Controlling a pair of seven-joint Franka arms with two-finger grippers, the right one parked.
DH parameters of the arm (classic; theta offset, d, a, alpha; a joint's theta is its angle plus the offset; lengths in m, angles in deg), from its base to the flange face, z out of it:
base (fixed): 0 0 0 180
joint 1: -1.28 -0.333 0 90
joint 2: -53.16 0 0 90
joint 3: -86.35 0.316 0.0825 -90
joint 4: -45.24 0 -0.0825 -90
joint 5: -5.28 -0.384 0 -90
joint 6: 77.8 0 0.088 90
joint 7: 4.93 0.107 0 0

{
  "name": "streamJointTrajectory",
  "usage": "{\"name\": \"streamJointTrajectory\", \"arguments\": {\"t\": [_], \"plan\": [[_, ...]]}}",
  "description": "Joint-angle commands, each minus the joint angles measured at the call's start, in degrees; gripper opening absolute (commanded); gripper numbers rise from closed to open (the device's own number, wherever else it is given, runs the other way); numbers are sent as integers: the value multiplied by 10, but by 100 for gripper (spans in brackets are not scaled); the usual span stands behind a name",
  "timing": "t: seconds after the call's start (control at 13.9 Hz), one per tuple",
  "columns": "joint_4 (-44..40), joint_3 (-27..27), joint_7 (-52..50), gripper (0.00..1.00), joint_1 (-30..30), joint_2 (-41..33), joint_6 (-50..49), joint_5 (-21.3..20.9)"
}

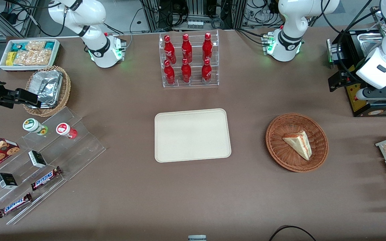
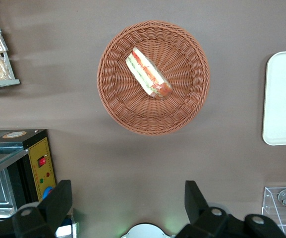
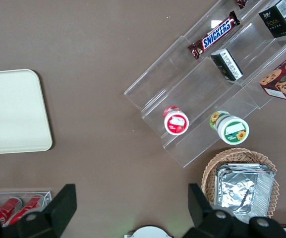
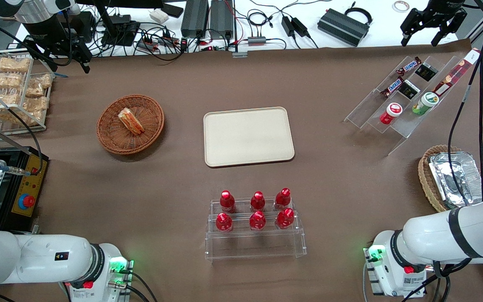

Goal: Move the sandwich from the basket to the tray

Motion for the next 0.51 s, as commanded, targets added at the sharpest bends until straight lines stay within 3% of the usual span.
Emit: {"name": "streamJointTrajectory", "arguments": {"t": [0.0,0.22,0.43], "plan": [[-16,3,16,100,-6,1,-3,17],[6,4,18,100,-6,10,27,11],[99,3,17,100,-4,-2,136,11]]}}
